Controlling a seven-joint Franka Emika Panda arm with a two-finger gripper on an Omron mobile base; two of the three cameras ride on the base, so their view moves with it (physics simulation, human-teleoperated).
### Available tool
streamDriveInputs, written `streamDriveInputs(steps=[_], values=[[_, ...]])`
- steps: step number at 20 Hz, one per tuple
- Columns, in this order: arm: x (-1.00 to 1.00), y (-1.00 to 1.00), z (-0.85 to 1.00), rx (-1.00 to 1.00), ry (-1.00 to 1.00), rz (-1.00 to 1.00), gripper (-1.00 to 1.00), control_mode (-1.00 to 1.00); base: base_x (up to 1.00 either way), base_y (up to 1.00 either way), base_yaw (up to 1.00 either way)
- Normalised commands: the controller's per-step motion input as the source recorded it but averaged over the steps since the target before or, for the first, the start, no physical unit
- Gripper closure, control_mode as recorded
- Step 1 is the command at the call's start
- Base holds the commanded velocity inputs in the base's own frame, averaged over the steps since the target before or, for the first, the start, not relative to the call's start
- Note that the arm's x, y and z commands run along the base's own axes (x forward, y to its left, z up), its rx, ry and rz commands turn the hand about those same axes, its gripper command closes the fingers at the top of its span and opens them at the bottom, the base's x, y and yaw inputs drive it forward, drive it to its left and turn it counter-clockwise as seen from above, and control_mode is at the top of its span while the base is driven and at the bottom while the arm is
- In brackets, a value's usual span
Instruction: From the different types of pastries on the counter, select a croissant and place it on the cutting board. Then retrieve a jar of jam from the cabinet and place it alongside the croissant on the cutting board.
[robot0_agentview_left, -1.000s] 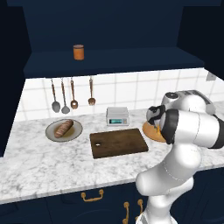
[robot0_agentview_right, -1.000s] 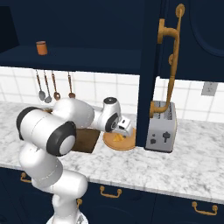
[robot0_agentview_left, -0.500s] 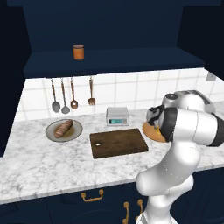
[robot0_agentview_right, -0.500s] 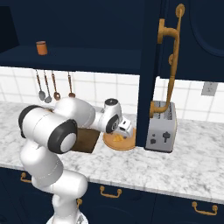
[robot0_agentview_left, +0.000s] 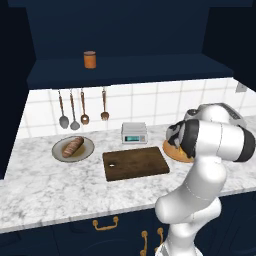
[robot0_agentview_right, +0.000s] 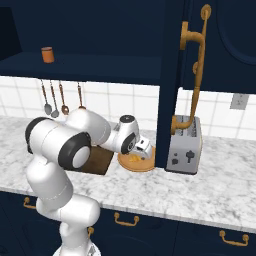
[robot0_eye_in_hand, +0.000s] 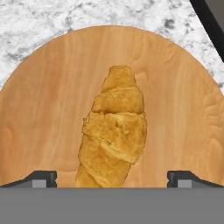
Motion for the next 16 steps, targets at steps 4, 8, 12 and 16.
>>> streamDriveInputs(steps=[4,8,12,16], values=[[0.04,0.00,-0.09,0.00,0.00,0.00,-1.00,-1.00,0.00,0.00,0.00],[0.03,-0.01,-0.10,0.00,0.00,0.00,-1.00,-1.00,0.00,0.00,0.00],[0.12,0.00,-0.06,0.00,0.00,0.00,-1.00,-1.00,0.00,0.00,0.00],[0.21,-0.04,-0.04,0.00,0.00,0.00,-1.00,-1.00,0.00,0.00,0.00]])
